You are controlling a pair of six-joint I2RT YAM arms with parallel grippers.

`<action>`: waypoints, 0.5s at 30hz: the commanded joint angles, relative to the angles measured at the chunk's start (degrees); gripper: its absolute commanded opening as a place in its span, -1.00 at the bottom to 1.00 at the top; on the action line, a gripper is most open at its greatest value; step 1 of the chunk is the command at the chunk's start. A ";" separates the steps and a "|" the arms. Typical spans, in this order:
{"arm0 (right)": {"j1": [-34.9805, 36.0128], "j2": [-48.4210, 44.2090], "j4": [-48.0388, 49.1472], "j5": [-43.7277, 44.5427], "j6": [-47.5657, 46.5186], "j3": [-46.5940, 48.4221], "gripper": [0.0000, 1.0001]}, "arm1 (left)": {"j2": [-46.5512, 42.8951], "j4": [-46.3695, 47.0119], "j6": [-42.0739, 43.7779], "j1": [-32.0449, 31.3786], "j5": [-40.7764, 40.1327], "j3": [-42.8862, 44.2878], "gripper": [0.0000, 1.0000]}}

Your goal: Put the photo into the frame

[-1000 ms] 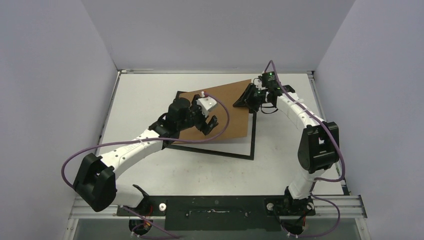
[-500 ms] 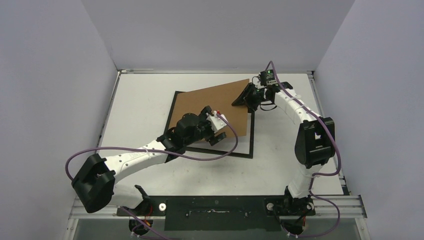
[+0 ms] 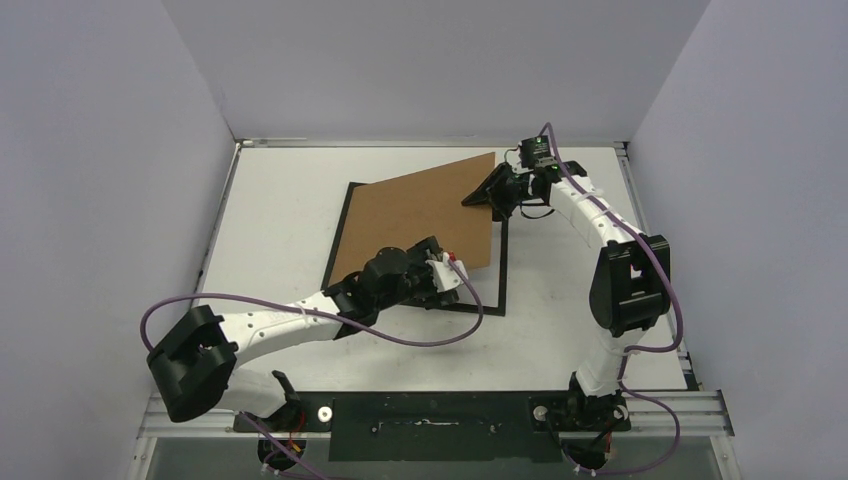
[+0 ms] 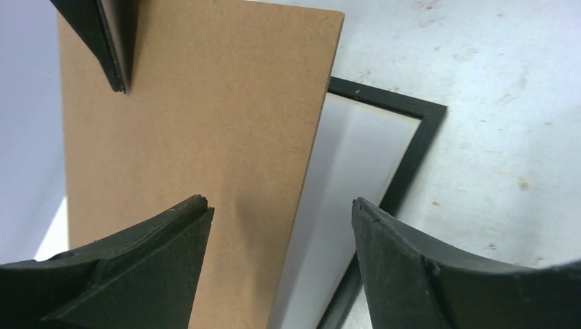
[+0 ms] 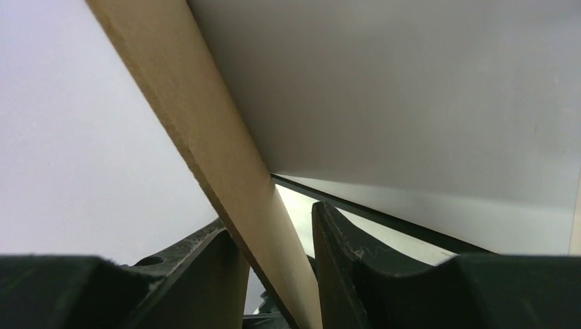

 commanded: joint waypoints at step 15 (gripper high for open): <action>-0.49 -1.26 1.59 -1.76 3.90 0.33 -0.11 | 7.44 16.10 4.23 -4.50 -25.63 -0.44 -0.39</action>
